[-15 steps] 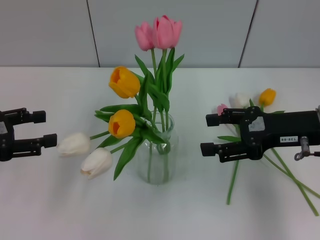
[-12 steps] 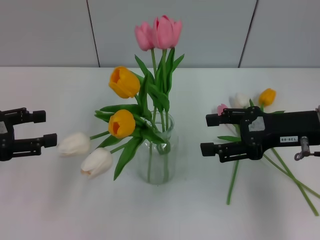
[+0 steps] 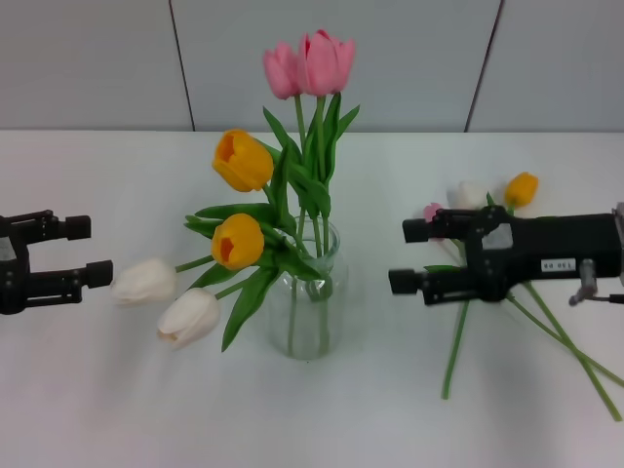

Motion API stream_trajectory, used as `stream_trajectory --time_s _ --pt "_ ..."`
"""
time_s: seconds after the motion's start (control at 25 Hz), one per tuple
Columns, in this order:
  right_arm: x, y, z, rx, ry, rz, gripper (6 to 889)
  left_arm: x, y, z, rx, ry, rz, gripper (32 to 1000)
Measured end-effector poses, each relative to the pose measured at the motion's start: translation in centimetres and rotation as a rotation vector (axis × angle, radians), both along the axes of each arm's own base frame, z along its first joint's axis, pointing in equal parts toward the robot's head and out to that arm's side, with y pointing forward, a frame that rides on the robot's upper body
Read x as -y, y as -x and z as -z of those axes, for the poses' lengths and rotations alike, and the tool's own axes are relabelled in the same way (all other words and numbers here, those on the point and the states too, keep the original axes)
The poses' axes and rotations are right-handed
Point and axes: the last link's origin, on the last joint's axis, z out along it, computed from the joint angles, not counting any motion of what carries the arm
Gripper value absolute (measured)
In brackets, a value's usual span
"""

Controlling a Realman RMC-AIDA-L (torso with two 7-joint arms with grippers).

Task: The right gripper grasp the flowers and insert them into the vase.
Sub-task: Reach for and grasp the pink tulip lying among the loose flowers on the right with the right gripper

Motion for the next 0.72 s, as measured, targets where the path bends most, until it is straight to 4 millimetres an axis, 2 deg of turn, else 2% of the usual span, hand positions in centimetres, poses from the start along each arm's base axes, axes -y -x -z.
stream_trajectory --time_s 0.12,0.36,0.52,0.72 --pt "-1.2 -1.0 -0.1 0.053 -0.009 0.162 852 0.0 0.0 0.1 0.003 -0.005 0.001 815" --pt "-4.4 -4.5 -2.4 0.278 -0.071 0.554 853 0.0 0.1 0.3 0.006 -0.011 -0.007 815" --pt "-5.6 -6.0 -2.3 0.444 -0.122 0.648 852 0.1 0.1 0.7 0.016 -0.014 -0.014 815" --pt "-6.3 -7.3 -0.7 0.587 -0.158 0.702 849 0.1 0.0 1.0 0.021 -0.013 -0.014 815"
